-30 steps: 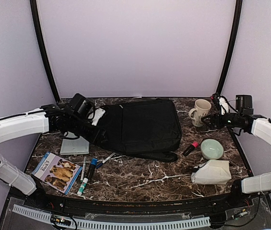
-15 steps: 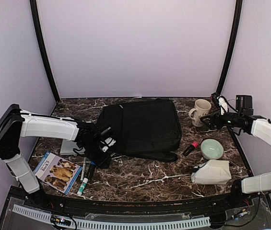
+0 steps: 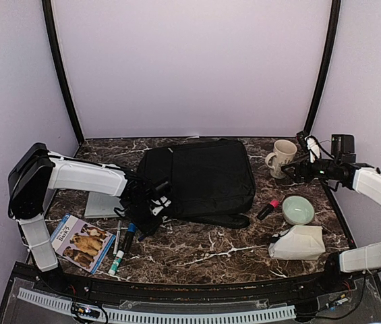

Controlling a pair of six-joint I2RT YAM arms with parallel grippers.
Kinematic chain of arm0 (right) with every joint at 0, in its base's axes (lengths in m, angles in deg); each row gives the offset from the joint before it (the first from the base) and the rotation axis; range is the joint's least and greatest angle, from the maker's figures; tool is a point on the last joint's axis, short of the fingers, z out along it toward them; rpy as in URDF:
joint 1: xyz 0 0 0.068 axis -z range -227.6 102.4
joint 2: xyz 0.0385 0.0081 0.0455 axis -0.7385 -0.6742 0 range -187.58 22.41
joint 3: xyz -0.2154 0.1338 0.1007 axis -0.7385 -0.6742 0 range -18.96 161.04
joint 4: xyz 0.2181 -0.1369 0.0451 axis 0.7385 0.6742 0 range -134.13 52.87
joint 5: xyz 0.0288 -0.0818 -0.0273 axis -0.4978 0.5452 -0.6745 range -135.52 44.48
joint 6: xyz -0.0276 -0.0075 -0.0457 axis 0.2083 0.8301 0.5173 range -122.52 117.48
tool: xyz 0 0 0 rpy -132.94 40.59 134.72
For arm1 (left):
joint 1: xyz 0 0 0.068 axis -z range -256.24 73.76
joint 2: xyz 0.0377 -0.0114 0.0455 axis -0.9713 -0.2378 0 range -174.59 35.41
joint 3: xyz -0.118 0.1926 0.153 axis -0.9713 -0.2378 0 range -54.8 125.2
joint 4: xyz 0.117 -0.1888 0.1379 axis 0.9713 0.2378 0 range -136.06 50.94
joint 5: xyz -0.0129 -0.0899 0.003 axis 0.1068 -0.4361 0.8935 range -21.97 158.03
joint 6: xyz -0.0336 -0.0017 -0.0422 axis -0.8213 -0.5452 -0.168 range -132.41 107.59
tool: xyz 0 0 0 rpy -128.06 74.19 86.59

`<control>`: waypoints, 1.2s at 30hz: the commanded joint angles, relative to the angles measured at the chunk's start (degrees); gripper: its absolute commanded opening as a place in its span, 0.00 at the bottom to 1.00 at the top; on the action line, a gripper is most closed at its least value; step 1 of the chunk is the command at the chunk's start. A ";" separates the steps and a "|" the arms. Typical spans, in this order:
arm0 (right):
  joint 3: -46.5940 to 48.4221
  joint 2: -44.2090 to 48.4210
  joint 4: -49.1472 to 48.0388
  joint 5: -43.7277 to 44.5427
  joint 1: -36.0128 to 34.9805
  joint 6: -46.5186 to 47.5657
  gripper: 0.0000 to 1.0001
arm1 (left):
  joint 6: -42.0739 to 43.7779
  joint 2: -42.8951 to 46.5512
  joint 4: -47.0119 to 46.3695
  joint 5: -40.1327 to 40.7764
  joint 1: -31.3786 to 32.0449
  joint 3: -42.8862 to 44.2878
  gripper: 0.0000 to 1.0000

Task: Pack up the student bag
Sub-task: Move the pen to the center of the board.

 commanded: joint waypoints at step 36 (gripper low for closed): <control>3.83 -8.93 7.06 6.02 -19.58 11.94 0.67 | -28.39 13.45 14.47 -0.60 -3.90 -4.37 0.50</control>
